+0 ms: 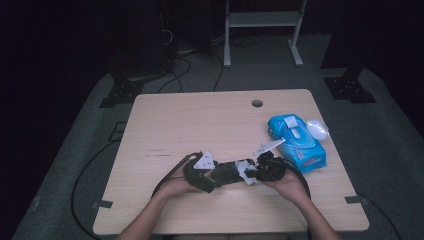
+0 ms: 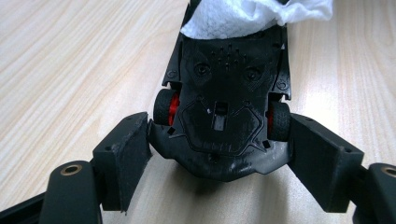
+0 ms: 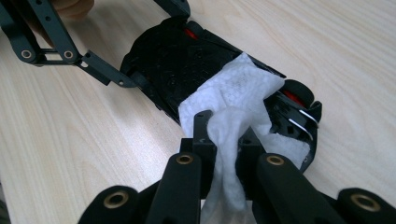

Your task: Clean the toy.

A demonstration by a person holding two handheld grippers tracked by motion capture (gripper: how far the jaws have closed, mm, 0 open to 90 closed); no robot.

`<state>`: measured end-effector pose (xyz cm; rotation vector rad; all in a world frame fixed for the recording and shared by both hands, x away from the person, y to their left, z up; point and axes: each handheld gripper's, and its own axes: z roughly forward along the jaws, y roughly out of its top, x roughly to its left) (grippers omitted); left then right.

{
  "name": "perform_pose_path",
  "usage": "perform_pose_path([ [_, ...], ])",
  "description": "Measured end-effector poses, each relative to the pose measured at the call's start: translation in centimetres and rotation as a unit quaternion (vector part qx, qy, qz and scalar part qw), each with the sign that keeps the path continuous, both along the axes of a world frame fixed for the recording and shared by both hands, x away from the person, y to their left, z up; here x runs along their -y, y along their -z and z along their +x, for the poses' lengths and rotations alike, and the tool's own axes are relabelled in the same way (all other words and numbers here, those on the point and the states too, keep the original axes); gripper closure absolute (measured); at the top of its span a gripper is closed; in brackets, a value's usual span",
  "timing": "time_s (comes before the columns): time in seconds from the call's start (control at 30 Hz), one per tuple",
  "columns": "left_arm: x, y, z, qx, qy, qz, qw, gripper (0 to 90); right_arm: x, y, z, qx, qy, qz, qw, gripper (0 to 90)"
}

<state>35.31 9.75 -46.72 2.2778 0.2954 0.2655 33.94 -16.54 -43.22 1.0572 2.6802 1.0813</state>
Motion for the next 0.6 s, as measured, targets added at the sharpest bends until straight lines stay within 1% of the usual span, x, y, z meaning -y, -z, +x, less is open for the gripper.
perform_pose_path([
  [0.1,-0.1,0.0,0.1,-0.005,-0.001,0.0,1.0,23.9,0.6,-0.1,0.1,-0.007,0.009,0.015,0.9998,83.0],
  [0.17,-0.2,0.0,0.1,-0.006,0.0,0.0,1.0,23.9,1.1,-0.3,0.3,-0.007,0.016,0.025,0.9995,83.0],
  [0.23,-0.2,0.0,0.2,-0.007,0.0,-0.001,1.0,23.9,1.2,-0.3,0.3,-0.009,0.017,0.025,0.9995,83.0],
  [0.27,-0.2,0.0,0.2,-0.01,-0.001,-0.006,0.9999,23.8,1.2,-0.1,0.4,-0.017,0.02,0.016,0.9995,83.0],
  [0.37,-0.2,-0.2,0.3,-0.014,-0.003,-0.013,0.9998,23.5,1.4,0.2,0.4,-0.023,0.024,0.02,0.9992,83.0],
  [0.43,-0.2,-0.2,0.4,-0.017,-0.004,-0.012,0.9998,22.6,1.4,0.3,0.4,-0.022,0.023,0.019,0.9993,83.0],
  [0.47,-0.2,-0.2,0.4,-0.025,-0.006,-0.012,0.9996,22.6,1.4,0.4,0.3,-0.024,0.022,0.019,0.9993,83.0],
  [0.5,-0.4,-0.2,0.6,-0.043,-0.012,-0.018,0.9988,21.4,1.4,0.4,0.1,-0.023,0.021,0.022,0.9993,83.0],
  [0.6,-0.8,-0.3,0.9,-0.064,-0.022,-0.03,0.9973,20.2,1.4,0.5,-0.1,-0.019,0.017,0.021,0.9994,83.0],
])
